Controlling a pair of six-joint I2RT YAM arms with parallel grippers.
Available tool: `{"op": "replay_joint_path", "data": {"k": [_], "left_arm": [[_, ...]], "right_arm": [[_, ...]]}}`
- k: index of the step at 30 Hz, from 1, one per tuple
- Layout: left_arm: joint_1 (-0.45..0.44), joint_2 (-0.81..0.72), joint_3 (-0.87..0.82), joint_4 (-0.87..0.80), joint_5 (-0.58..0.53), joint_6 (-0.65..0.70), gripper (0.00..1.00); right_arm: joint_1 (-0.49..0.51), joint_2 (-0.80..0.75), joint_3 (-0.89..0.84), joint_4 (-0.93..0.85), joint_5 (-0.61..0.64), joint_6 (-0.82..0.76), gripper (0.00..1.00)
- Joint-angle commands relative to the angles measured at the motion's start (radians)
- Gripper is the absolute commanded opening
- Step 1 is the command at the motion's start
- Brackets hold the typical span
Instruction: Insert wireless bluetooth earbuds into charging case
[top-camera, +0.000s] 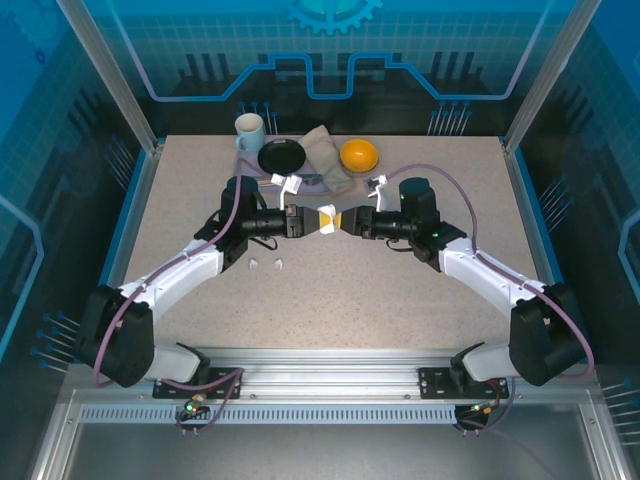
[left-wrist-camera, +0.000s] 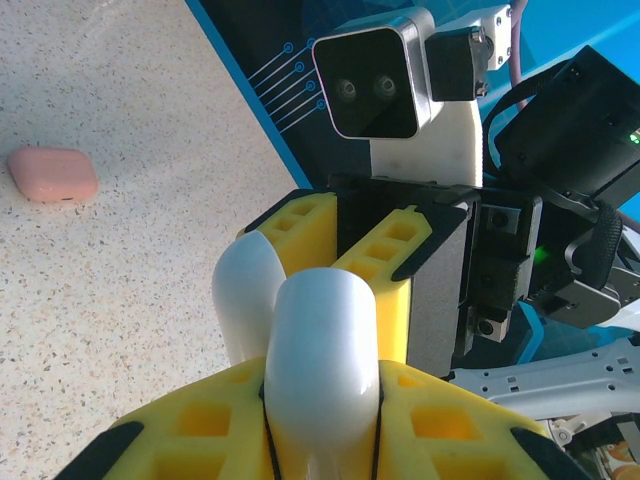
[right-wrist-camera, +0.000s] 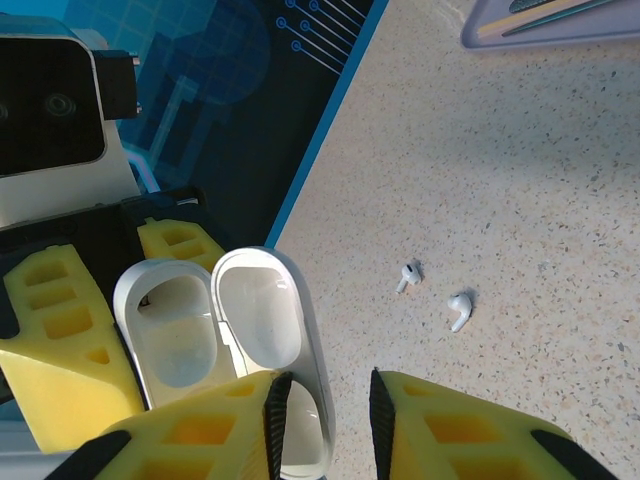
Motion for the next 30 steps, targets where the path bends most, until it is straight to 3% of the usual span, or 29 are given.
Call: {"op": "replay_joint_path", "data": {"k": [1, 25, 30], "left_arm": [[-0.002, 0.006, 0.035, 0.040, 0.034, -0.001, 0.00], [-0.002, 0.012, 0.066, 0.000, 0.057, 0.019, 0.00], [-0.004, 0.016, 0.061, 0.010, 0.066, 0.013, 0.00]], "right_arm": [[0.013, 0.006, 0.001, 0.020, -0.025, -0.017, 0.32], [0.005, 0.004, -0.027, 0.042, -0.056, -0.032, 0.29], [0.005, 0.035, 0.043, 0.039, -0.076, -0.036, 0.22]]}}
